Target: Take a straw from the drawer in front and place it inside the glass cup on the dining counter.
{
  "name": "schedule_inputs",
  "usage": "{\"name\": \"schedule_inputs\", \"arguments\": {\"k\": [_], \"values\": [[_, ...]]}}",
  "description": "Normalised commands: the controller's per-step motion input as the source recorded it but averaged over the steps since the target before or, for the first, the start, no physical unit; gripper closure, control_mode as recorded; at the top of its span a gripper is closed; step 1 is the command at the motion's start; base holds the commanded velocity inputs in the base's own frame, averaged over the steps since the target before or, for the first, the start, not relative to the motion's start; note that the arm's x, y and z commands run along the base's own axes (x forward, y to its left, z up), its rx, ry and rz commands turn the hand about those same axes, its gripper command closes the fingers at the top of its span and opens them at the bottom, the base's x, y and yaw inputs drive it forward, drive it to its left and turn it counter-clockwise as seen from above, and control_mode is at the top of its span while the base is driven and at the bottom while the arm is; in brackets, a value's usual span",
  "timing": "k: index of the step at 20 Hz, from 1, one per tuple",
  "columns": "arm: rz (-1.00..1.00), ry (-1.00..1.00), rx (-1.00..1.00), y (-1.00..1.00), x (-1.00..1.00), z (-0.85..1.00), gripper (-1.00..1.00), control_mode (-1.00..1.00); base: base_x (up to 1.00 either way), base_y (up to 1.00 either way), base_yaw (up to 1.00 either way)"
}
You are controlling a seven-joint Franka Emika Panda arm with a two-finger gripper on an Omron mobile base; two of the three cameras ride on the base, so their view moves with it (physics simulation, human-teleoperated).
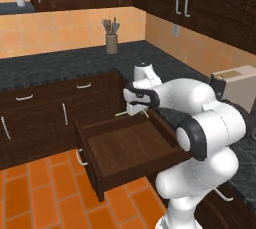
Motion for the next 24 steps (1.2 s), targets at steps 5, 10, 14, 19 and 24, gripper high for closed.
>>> {"name": "schedule_inputs", "arguments": {"k": [5, 10, 14, 19, 24], "values": [[-0.11, -0.01, -0.01, -0.16, -0.66, 0.59, 1.00, -1.00, 0.00, 0.00, 0.00], [-0.05, 0.00, 0.00, 0.00, -0.16, 0.17, 1.00, 1.00, -0.10, 0.00, 0.00], [0.00, 0.00, 0.00, 0.00, 0.00, 0.00, 1.00, 1.00, -0.99, 0.38, -0.01], [0.00, 0.00, 0.00, 0.00, 0.00, 0.00, 1.00, 1.00, -0.89, 0.97, 0.20], [0.00, 0.00, 0.00, 0.00, 0.00, 0.00, 1.00, 1.00, -0.20, 1.00, 0.69]]}}
